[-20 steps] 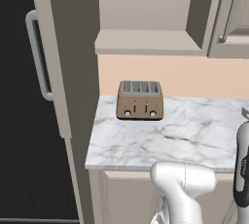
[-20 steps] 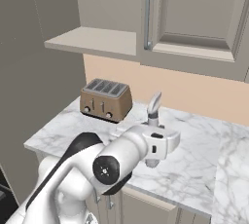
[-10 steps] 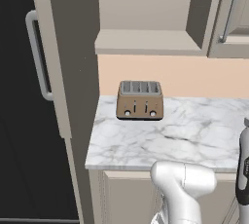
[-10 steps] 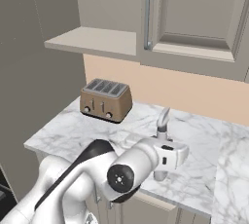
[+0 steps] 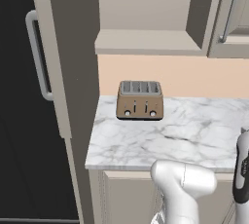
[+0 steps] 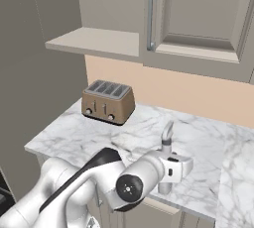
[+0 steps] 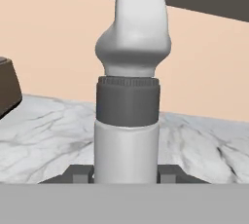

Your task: Move the cutting board and knife to the sink. Then move spray from the cabinet to the counter.

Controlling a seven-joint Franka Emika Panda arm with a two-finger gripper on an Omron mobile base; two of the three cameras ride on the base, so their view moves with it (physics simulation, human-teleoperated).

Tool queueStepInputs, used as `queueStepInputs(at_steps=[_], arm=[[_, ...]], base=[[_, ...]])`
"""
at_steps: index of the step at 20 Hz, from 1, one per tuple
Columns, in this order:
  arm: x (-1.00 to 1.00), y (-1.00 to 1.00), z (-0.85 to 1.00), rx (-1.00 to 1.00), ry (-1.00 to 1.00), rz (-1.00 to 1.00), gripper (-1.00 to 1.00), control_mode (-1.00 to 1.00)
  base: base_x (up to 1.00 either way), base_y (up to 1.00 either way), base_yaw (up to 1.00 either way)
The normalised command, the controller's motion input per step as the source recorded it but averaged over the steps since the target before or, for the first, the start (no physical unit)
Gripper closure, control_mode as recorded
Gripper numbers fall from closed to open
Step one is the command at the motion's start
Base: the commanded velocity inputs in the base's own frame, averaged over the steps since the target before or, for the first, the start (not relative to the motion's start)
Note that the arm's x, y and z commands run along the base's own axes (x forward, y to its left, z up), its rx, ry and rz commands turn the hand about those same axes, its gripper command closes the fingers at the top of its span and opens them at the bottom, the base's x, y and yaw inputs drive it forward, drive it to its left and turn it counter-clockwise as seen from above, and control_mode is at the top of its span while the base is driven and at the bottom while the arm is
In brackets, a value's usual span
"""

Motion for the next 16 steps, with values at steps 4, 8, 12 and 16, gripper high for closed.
queueStepInputs(at_steps=[4,8,12,16], arm=[[0.16,-0.06,-0.4,0.0,0.03,0.0,1.0,-1.0],[0.09,-0.11,-0.4,0.02,-0.01,0.04,1.0,-1.0],[0.38,-0.08,-0.47,0.04,0.0,0.04,1.0,-1.0],[0.23,-0.12,-0.25,0.02,-0.01,0.0,1.0,-1.0]], base=[[0.0,0.0,0.0],[0.0,0.0,0.0],[0.0,0.0,0.0],[0.0,0.0,0.0]])
